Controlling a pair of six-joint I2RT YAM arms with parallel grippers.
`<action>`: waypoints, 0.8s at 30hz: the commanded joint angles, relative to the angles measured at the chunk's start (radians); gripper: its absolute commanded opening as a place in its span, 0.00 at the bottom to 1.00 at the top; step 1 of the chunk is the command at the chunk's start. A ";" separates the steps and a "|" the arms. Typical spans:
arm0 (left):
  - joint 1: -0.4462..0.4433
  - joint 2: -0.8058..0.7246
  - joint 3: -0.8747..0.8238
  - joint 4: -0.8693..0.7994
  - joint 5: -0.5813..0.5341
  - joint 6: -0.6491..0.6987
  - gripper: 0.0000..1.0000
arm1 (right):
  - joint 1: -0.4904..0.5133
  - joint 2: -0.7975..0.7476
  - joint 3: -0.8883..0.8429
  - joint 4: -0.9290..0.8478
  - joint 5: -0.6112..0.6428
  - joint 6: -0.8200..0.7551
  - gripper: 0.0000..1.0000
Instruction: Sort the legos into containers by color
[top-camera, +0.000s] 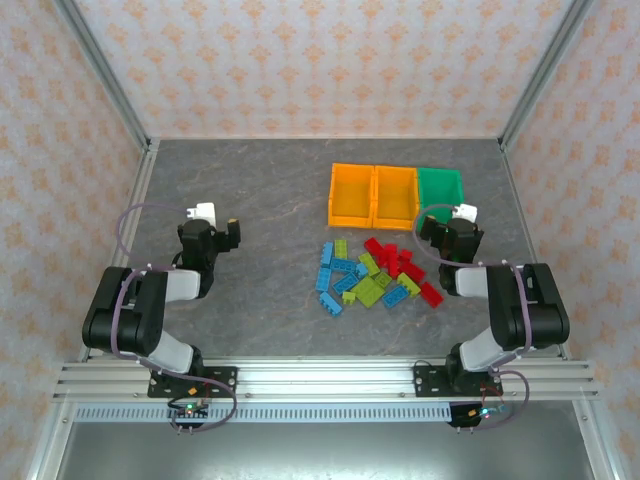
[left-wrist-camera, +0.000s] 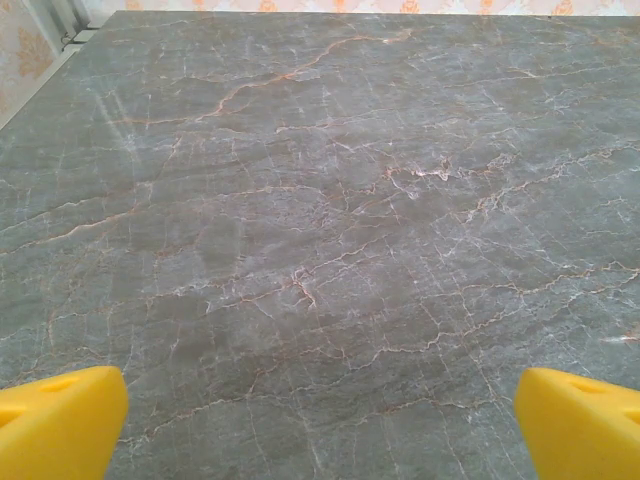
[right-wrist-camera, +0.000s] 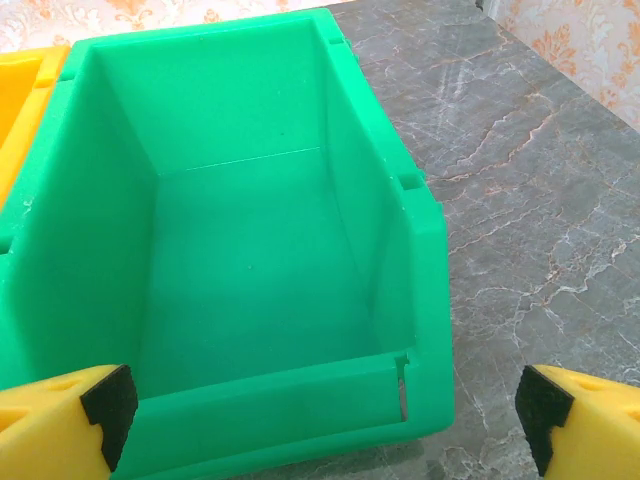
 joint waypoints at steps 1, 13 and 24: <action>-0.004 -0.012 0.009 0.018 -0.020 0.015 1.00 | 0.003 -0.010 -0.003 0.031 0.023 0.006 0.99; -0.004 -0.013 0.009 0.018 -0.018 0.014 1.00 | 0.003 -0.007 0.001 0.028 0.021 0.008 0.99; -0.041 -0.091 0.034 -0.096 -0.047 0.050 1.00 | 0.020 -0.389 0.164 -0.630 0.081 0.277 0.99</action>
